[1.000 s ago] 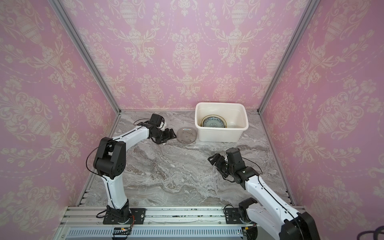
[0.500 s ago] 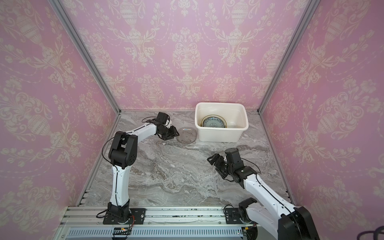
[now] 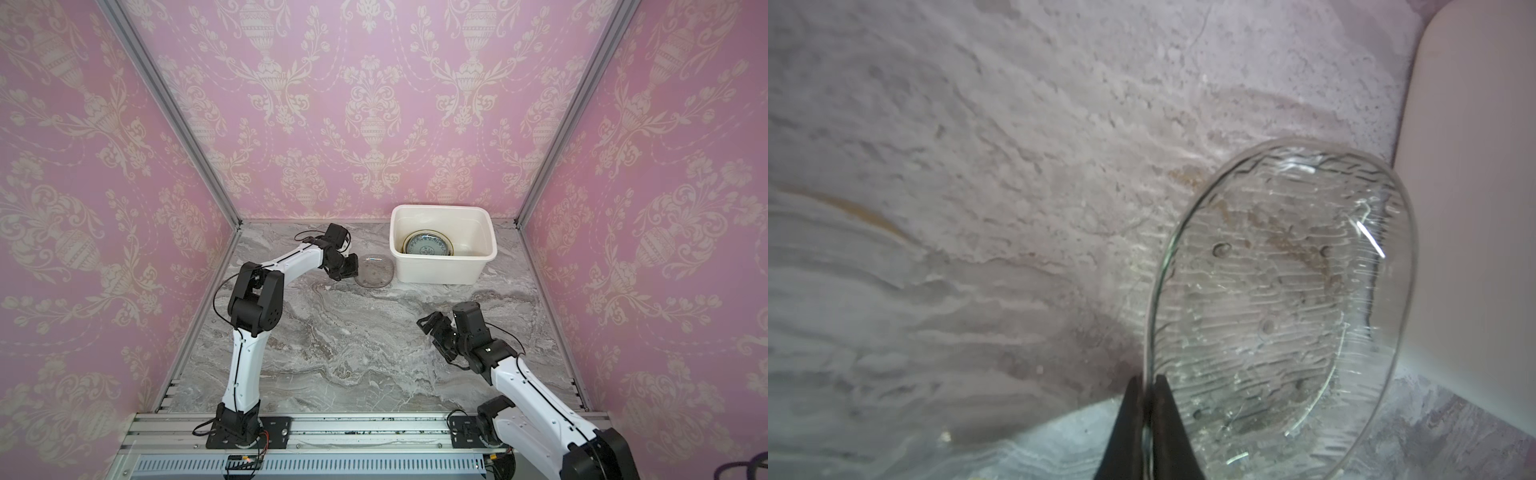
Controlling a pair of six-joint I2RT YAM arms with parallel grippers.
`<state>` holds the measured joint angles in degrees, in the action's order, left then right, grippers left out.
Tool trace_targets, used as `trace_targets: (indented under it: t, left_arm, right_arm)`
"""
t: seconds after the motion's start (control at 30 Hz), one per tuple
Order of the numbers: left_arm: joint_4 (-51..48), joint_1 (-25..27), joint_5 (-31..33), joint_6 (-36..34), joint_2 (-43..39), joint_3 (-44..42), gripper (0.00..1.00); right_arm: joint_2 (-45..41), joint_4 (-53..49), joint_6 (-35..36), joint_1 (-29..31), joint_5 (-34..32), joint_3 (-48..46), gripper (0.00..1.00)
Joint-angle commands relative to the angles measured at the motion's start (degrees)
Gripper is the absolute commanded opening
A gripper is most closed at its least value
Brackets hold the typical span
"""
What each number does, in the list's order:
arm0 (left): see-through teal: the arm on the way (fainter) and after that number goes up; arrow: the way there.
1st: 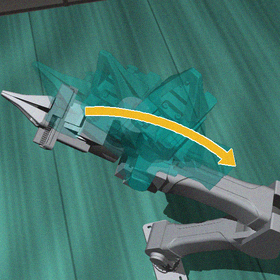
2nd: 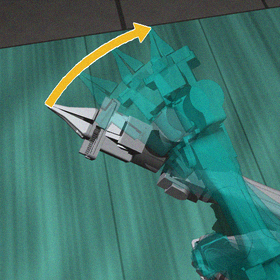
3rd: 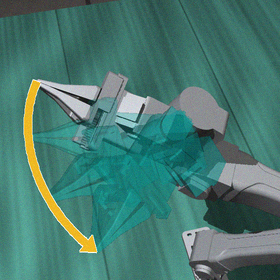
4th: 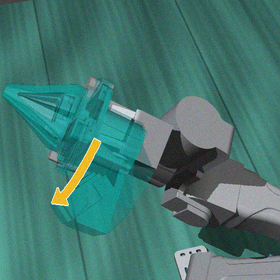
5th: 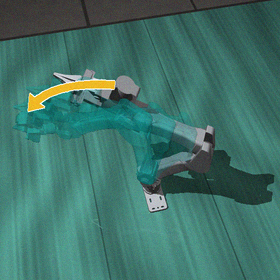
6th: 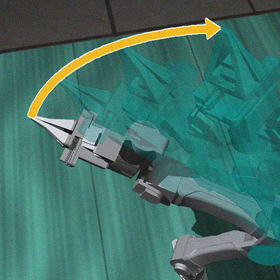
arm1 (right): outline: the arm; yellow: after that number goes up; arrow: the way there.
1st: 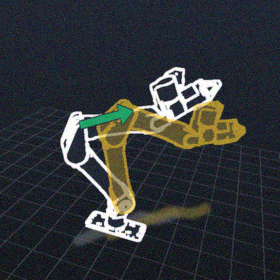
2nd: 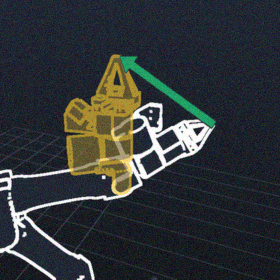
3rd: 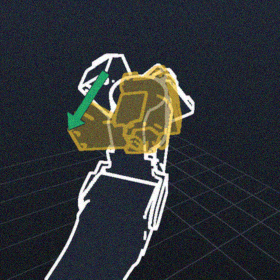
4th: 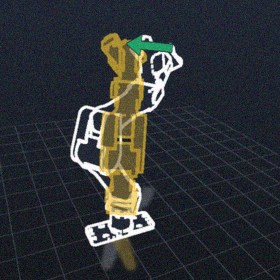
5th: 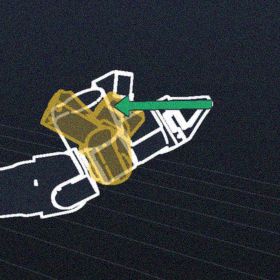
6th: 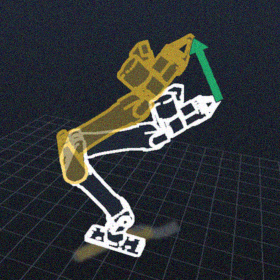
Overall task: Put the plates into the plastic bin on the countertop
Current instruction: 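Pinch the second glass plate rim with the left gripper while the right approaches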
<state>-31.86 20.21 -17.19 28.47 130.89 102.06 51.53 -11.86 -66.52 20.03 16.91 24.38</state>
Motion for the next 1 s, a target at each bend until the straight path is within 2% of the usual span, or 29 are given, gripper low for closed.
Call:
trace_targets:
  t: [0.0,0.17,0.4,0.53,0.73,0.97]
  left_arm:
    - [-3.36,0.62,3.81,-1.24,-1.83,-3.59,0.02]
    - [-2.14,0.71,4.79,-0.88,-8.43,-13.23,0.00]
    - [-2.56,1.80,0.09,-0.57,-19.26,-27.58,0.00]
    - [-4.70,3.70,-1.44,-0.16,-24.04,-32.36,0.00]
    - [-3.74,7.04,-3.74,4.44,-29.92,-38.46,0.00]
    - [-4.68,8.40,-6.94,7.30,-33.31,-40.03,0.00]
  right_arm:
    - [-2.10,-1.61,-1.53,0.53,-1.35,-0.82,0.84]
    - [-4.30,-3.53,-2.20,0.53,-2.50,-0.80,0.84]
    - [-3.51,-2.14,-3.17,1.37,-2.76,-0.69,0.82]
    - [1.37,3.32,-3.51,2.01,1.07,-0.99,0.83]
    - [14.40,15.03,-3.04,4.35,8.96,0.93,0.82]
    - [22.51,21.48,-2.28,7.19,11.13,4.28,0.80]
